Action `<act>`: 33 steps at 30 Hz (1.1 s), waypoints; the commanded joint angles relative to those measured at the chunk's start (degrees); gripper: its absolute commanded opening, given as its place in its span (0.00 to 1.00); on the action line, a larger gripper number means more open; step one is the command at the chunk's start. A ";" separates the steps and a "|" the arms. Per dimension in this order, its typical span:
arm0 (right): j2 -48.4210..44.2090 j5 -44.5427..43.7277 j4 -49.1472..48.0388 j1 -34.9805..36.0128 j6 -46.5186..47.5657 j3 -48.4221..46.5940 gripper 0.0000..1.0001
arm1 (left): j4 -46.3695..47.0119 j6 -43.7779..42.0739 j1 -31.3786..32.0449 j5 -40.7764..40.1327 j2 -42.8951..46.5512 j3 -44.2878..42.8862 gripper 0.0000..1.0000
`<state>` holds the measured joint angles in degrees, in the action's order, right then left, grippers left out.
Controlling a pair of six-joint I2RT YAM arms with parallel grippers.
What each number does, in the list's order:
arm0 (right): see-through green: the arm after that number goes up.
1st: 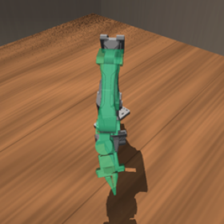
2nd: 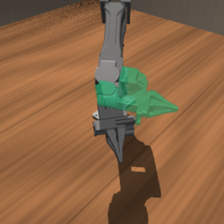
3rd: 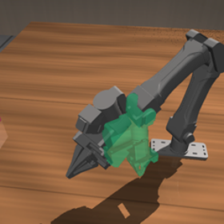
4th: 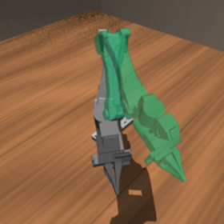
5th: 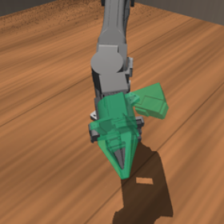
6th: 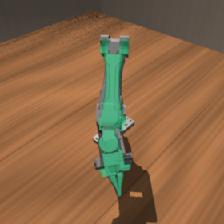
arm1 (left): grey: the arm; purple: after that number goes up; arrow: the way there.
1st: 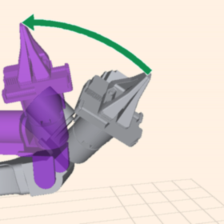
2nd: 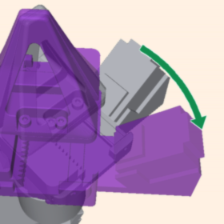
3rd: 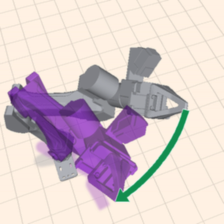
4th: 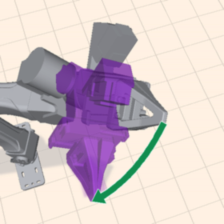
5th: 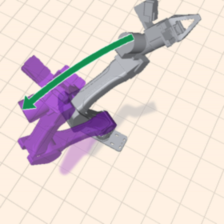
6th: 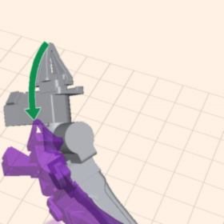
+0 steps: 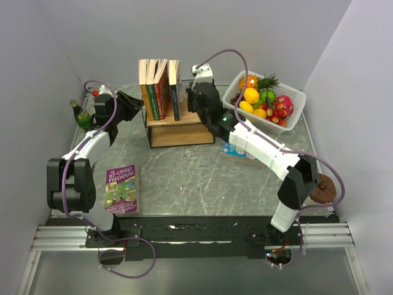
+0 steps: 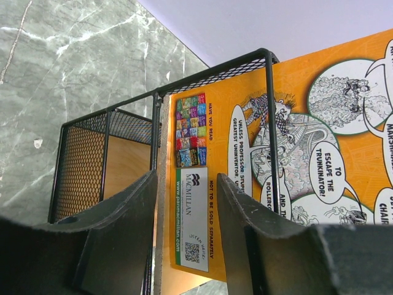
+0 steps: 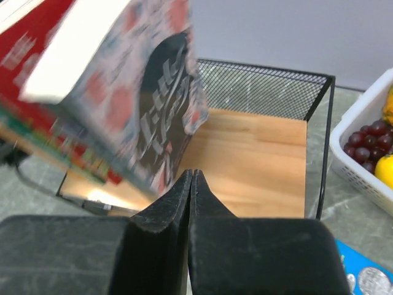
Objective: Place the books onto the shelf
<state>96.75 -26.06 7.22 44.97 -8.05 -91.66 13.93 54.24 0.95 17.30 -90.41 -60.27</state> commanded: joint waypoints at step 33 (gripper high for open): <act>27.61 30.37 12.20 -8.76 -18.66 -31.73 0.00 | 2.94 1.22 1.77 5.29 -2.93 -3.54 0.50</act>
<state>123.17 1.21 19.38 35.40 -25.69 -118.89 13.93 54.76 1.17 19.16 -93.69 -62.72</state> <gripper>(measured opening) 0.007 0.493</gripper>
